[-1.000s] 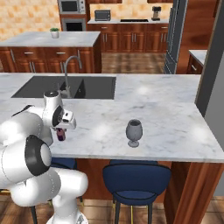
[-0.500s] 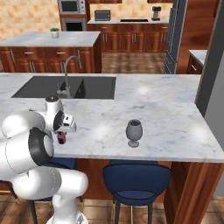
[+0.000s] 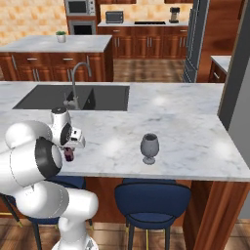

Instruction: There is a wine glass and glass cup on the dining counter. Place the wine bottle next to the wine glass and the juice bottle next to the glass cup.

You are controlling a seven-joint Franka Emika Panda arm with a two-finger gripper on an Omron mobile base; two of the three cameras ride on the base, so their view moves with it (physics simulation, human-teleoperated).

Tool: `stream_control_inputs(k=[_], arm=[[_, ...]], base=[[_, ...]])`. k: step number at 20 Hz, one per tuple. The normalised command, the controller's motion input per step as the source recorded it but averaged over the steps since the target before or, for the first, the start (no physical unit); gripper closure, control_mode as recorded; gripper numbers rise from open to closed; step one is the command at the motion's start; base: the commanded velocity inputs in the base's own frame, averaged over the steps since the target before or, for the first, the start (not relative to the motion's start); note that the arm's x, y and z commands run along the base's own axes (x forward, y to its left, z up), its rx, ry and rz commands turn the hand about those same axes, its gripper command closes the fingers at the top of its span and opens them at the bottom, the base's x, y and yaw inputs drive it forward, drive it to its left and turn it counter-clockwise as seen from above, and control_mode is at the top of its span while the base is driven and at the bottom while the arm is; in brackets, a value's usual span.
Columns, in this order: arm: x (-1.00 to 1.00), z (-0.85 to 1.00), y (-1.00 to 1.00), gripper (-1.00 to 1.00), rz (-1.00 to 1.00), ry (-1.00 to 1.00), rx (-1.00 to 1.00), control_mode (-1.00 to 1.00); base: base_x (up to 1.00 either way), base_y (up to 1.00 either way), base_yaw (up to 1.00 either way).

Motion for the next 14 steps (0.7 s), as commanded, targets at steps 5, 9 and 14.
stream_control_inputs(k=[5, 9, 14], arm=[[0.01, -0.20, 0.01, -1.00, 0.00, 0.00, -0.02, -1.00], [-0.01, -0.10, 0.00, -1.00, 0.00, 0.00, 0.00, -1.00], [-0.05, -0.01, 0.00, -1.00, 0.00, 0.00, 0.00, -1.00]], base=[[0.00, 0.00, 0.00], [0.00, 0.00, 0.00], [0.00, 0.00, 0.00]])
